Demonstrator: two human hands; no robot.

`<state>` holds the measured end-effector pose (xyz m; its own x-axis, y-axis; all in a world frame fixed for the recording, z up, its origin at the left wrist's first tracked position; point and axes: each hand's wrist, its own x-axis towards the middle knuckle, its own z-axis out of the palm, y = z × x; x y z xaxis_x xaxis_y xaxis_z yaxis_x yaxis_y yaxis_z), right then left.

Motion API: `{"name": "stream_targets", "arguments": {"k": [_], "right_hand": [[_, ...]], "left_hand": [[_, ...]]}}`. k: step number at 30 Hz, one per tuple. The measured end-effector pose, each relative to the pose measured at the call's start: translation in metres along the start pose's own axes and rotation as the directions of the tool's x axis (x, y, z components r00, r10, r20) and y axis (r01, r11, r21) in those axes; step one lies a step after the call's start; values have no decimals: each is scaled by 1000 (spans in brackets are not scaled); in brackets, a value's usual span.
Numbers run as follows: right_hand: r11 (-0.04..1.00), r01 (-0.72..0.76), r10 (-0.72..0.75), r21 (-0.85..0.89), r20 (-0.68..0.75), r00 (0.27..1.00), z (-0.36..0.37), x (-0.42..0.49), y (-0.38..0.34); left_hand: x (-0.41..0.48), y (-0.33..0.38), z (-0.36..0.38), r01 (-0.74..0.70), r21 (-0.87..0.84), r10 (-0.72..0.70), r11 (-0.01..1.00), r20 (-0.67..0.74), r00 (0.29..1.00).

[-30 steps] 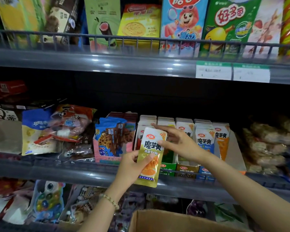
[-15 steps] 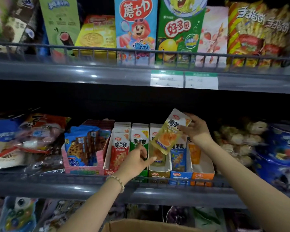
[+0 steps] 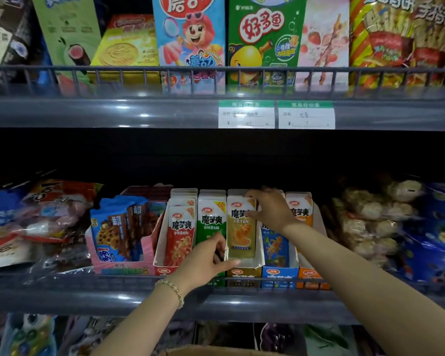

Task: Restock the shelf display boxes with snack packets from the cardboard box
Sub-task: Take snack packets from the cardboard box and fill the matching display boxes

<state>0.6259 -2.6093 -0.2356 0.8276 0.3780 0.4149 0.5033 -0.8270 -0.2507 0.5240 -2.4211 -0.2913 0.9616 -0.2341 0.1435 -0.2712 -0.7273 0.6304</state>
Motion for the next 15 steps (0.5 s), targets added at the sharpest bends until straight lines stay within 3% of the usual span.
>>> {"name": "stream_targets", "arguments": {"k": [3, 8, 13, 15], "right_hand": [[995, -10, 11, -94, 9, 1000, 8, -1, 0], [998, -8, 3, -61, -77, 997, 7, -9, -2], [989, 41, -14, 143, -185, 983, -11, -55, -21], [975, 48, -14, 218, -156, 988, -14, -88, -32]], "left_hand": [[0, -1, 1, -8, -17, 8, 1000, -6, 1000], [-6, 6, 1, 13, -16, -13, 1000, -34, 999], [-34, 16, 8, 27, 155, -2, 988, -159, 987], [-54, 19, 16, -9, 149, 45, 989, -238, 970]]}}
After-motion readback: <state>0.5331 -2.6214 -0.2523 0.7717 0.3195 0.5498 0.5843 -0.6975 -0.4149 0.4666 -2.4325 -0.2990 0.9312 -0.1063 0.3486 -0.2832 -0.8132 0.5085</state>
